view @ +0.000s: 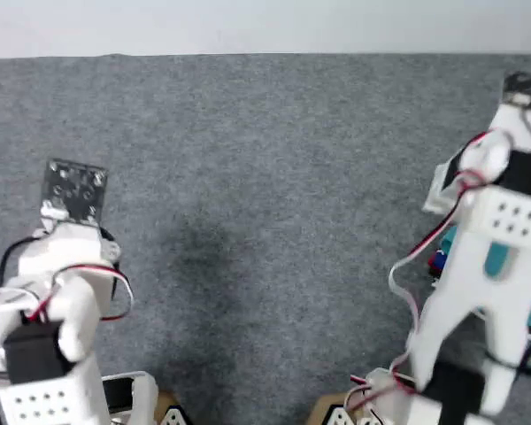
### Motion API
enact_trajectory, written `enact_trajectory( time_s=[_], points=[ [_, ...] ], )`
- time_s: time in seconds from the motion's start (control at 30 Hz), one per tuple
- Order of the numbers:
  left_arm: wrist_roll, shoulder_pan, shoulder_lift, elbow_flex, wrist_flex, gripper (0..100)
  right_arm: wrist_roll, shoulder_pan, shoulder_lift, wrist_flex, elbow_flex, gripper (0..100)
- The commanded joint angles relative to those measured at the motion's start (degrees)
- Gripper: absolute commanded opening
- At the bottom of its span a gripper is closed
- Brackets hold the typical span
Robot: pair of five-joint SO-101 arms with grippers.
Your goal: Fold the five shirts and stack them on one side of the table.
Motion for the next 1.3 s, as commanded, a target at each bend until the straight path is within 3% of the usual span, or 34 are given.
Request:
enact_trajectory(
  time_s=[0.0, 0.23, 0.47, 0.87, 1.0, 1.13, 1.27],
  points=[
    [1.23, 3.69, -5.45, 5.14, -1.41, 1, -1.67, -2.95, -13.93, -3.38, 7.91, 0.9],
    [1.41, 7.91, -21.27, 22.73, -10.02, 1, -1.76, -2.77, -36.53, -19.38, 36.31, 0.9],
    [1.05, 9.05, -39.38, 40.31, -10.29, 1, -1.23, -3.03, -57.19, -28.35, 59.43, 0.9],
    [1.14, 9.32, -37.89, 55.78, -18.02, 1, 5.45, -6.81, -86.73, -32.84, 90.64, 0.9],
    [0.97, 9.05, -37.89, 56.84, -21.71, 1, 5.80, -6.90, -86.11, -32.92, 95.21, 0.9],
    [0.97, 9.32, -37.80, 56.84, -20.48, 1, 5.89, -6.90, -86.64, -32.92, 98.02, 0.9],
    [1.23, 9.14, -37.71, 56.84, -13.80, 1, 5.98, -6.90, -86.64, -32.92, 101.45, 0.9]
  ],
)
